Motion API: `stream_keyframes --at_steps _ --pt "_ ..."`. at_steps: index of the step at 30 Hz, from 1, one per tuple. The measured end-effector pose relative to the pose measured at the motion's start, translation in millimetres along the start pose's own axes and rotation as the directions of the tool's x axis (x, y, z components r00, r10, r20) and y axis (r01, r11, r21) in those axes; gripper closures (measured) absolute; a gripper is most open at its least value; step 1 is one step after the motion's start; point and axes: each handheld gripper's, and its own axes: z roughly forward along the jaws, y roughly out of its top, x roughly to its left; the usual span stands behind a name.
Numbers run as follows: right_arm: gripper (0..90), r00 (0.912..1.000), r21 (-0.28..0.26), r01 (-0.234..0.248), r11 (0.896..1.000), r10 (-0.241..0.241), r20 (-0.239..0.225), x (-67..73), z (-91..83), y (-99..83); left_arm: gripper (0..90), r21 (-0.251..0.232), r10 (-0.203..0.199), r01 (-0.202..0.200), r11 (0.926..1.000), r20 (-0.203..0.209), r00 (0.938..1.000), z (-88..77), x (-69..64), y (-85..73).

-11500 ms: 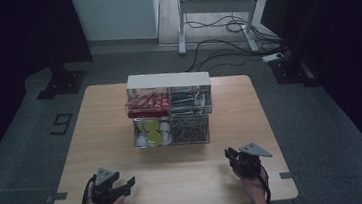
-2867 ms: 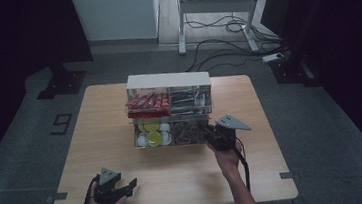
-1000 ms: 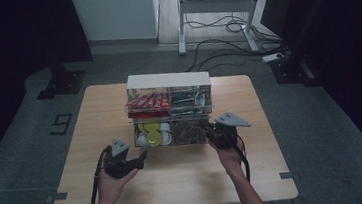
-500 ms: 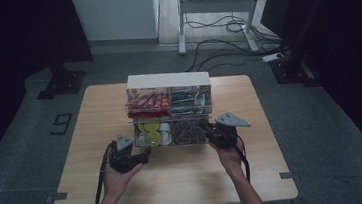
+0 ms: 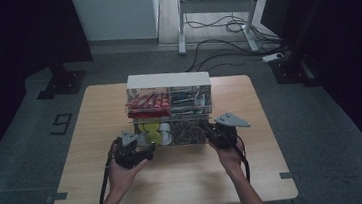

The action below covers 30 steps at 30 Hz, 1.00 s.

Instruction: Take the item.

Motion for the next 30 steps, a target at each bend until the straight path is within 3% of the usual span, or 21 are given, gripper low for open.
stream_keyframes --at_steps 30 --pt "88.7 1.0 -0.001 0.001 1.0 -0.001 -0.001 -0.1 0.4 0.0 22.7 0.018 0.002 -0.001 0.9998 -0.011 0.9999 30.8 -10.3 12.4"
